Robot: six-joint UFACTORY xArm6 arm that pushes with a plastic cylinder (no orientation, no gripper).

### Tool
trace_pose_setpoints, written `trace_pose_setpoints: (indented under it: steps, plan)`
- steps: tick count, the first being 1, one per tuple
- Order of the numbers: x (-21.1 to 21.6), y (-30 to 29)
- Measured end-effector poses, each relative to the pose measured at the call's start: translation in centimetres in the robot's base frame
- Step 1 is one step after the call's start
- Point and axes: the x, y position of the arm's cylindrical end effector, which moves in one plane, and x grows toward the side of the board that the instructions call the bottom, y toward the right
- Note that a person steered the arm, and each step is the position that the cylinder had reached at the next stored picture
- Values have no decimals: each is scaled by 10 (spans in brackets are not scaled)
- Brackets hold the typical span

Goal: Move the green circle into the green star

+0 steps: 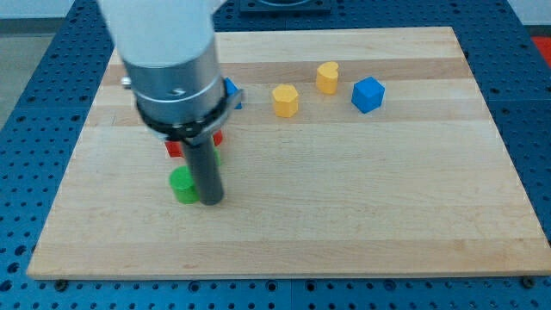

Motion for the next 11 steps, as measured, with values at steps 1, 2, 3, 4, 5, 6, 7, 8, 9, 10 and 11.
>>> trace_pose_setpoints:
  steps: [1,2,3,4,5,6,7,8,9,10,11]
  plan:
    - [0,-22]
    - [5,-24]
    - [10,-55]
    - [10,-85]
    - [10,-90]
    - [2,-86]
    - [-10,-73]
    - [-13,-62]
    - [-16,-59]
    - [-20,-59]
    - [-19,-59]
